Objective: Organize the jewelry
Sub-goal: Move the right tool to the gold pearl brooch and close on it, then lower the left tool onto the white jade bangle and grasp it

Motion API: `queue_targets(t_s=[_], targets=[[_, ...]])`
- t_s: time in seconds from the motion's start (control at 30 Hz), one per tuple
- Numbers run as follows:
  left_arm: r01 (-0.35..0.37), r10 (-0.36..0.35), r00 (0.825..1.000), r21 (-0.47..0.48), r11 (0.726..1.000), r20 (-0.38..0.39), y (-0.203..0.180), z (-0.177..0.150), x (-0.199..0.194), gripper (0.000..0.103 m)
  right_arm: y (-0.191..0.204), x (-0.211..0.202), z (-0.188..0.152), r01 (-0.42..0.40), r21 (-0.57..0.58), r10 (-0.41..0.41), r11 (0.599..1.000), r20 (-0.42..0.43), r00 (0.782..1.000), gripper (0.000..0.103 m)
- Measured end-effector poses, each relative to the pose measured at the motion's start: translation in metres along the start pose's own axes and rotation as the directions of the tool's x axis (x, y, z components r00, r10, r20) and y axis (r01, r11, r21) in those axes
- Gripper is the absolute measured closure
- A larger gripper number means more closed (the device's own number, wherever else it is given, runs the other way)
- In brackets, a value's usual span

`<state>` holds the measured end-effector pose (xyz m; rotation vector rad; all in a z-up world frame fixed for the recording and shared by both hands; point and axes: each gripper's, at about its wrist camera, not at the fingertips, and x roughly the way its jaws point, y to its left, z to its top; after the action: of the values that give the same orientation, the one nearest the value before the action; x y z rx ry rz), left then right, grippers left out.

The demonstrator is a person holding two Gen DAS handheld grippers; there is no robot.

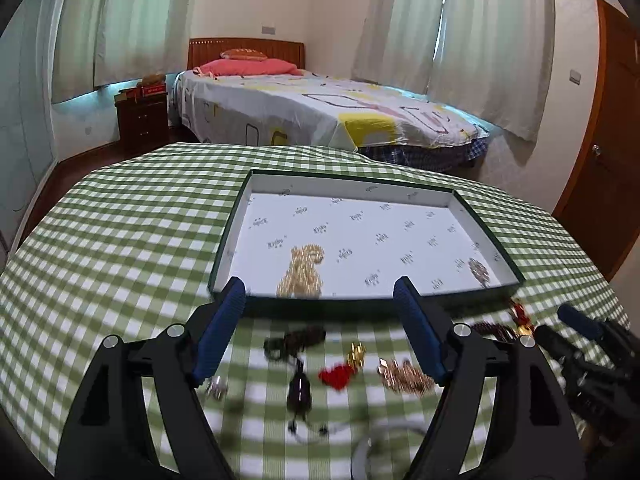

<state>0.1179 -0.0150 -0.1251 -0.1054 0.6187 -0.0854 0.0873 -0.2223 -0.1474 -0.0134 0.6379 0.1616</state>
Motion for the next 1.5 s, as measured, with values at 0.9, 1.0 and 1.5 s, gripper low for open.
queue_targets(t_s=[0.9, 1.0, 1.5], targets=[[-0.027, 0.026, 0.998, -0.015, 1.000, -0.065, 0.007, -0.067, -0.048, 0.025, 0.025, -0.003, -0.061, -0.049, 0.024, 0.052, 0.999, -0.156, 0.986, 0.058], [-0.023, 0.022, 0.997, -0.011, 1.000, -0.074, 0.005, -0.068, -0.046, 0.025, 0.027, -0.002, -0.062, -0.049, 0.012, 0.050, 0.999, -0.161, 0.986, 0.068], [0.037, -0.037, 0.991, -0.004, 0.999, -0.128, -0.011, -0.076, -0.032, 0.021, 0.015, -0.009, -0.059, -0.037, 0.036, 0.042, 0.999, -0.136, 0.990, 0.079]])
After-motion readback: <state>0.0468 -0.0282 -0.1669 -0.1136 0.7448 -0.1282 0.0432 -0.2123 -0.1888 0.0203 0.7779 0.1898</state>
